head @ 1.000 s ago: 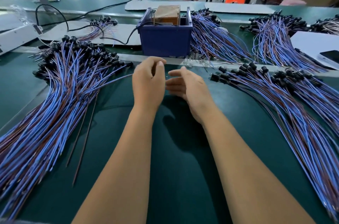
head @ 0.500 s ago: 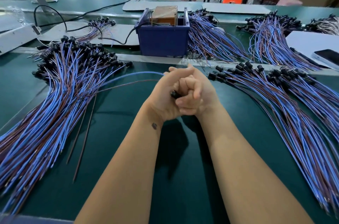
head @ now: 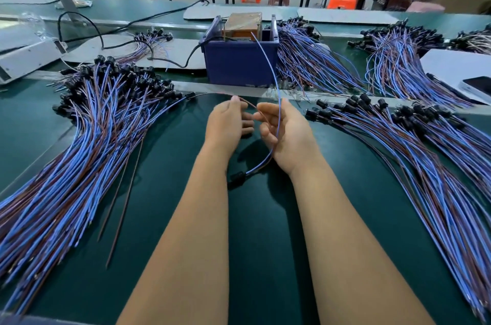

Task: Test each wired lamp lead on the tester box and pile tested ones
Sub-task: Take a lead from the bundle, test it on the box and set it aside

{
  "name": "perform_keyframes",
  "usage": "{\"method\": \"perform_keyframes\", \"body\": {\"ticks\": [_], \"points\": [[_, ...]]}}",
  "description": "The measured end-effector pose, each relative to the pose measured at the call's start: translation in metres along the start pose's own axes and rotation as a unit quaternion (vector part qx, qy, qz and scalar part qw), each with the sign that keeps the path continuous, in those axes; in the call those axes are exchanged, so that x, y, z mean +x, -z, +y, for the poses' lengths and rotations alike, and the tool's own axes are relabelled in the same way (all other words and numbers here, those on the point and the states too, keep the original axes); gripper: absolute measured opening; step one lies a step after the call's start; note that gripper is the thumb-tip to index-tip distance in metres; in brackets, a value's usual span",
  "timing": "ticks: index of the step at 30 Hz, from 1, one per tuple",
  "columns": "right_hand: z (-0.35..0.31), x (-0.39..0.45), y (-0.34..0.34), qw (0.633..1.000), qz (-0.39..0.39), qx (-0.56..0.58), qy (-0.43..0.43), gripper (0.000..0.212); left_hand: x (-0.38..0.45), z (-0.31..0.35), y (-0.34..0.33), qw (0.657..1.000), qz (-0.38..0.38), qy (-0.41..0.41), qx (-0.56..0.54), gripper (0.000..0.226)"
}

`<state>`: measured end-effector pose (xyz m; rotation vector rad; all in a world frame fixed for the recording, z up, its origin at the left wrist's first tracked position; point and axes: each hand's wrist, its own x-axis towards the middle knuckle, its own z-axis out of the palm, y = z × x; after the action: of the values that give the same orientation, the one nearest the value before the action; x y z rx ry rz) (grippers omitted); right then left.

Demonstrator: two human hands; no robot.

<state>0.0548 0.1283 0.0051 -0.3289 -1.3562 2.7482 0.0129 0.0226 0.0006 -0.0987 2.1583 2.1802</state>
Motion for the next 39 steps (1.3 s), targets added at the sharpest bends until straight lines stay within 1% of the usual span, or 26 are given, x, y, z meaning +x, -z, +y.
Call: {"method": "perform_keyframes", "body": {"ticks": [1, 2, 4, 5, 8, 9, 11, 14, 17, 20, 22, 26, 28, 30, 34, 36, 39], "points": [[0.001, -0.001, -0.001, 1.000, 0.003, -0.012, 0.009, 0.046, 0.000, -0.001, -0.004, 0.999, 0.001, -0.028, 0.042, 0.038], [0.002, -0.003, -0.002, 1.000, 0.004, -0.026, 0.018, 0.046, -0.001, -0.002, -0.006, 0.997, 0.002, -0.047, 0.062, 0.037], [0.004, -0.005, -0.003, 0.998, -0.001, -0.059, 0.029, 0.043, -0.004, -0.005, -0.006, 0.994, -0.001, -0.079, 0.079, 0.033], [0.005, -0.005, -0.003, 0.997, -0.004, -0.070, 0.031, 0.041, -0.005, -0.006, -0.005, 0.992, -0.014, -0.091, 0.080, 0.031], [0.003, -0.004, -0.003, 0.995, -0.022, -0.098, 0.025, 0.037, -0.008, -0.007, 0.004, 0.991, -0.076, -0.108, 0.018, 0.026], [0.002, -0.004, -0.002, 0.993, -0.033, -0.115, 0.018, 0.037, -0.009, -0.006, 0.008, 0.991, -0.082, -0.106, -0.013, 0.026], [0.000, -0.004, -0.001, 0.987, -0.061, -0.147, -0.008, 0.036, -0.010, -0.004, 0.014, 0.991, -0.070, -0.092, -0.060, 0.025], [-0.003, -0.005, 0.002, 0.987, -0.082, -0.135, -0.034, 0.040, -0.011, -0.003, 0.011, 0.993, -0.059, -0.078, -0.069, 0.026], [-0.005, -0.001, 0.007, 0.990, -0.045, -0.132, 0.022, 0.044, -0.012, 0.002, 0.010, 0.991, -0.034, -0.079, -0.100, 0.026], [-0.007, -0.001, 0.011, 0.987, -0.026, -0.147, 0.061, 0.040, -0.006, 0.005, 0.023, 0.986, -0.001, -0.115, -0.125, 0.025], [-0.007, -0.002, 0.012, 0.981, -0.034, -0.174, 0.075, 0.039, -0.003, 0.005, 0.033, 0.985, 0.003, -0.138, -0.100, 0.026], [-0.007, -0.005, 0.009, 0.980, -0.031, -0.178, 0.082, 0.034, -0.001, -0.003, 0.032, 0.985, 0.007, -0.160, 0.059, 0.029], [-0.006, -0.006, 0.007, 0.981, -0.023, -0.170, 0.092, 0.029, -0.004, -0.006, 0.024, 0.979, -0.009, -0.164, 0.122, 0.028], [-0.006, -0.006, 0.007, 0.977, -0.015, -0.181, 0.108, 0.027, -0.009, -0.007, 0.016, 0.971, -0.030, -0.173, 0.162, 0.026], [-0.006, -0.005, 0.008, 0.969, 0.008, -0.210, 0.126, 0.028, -0.017, -0.008, 0.010, 0.960, -0.048, -0.199, 0.190, 0.024], [-0.005, -0.004, 0.008, 0.968, 0.018, -0.210, 0.139, 0.027, -0.017, -0.007, 0.010, 0.961, -0.027, -0.199, 0.189, 0.023], [-0.004, -0.004, 0.007, 0.965, 0.036, -0.209, 0.157, 0.023, -0.013, -0.005, 0.013, 0.968, 0.031, -0.174, 0.177, 0.026]]}}
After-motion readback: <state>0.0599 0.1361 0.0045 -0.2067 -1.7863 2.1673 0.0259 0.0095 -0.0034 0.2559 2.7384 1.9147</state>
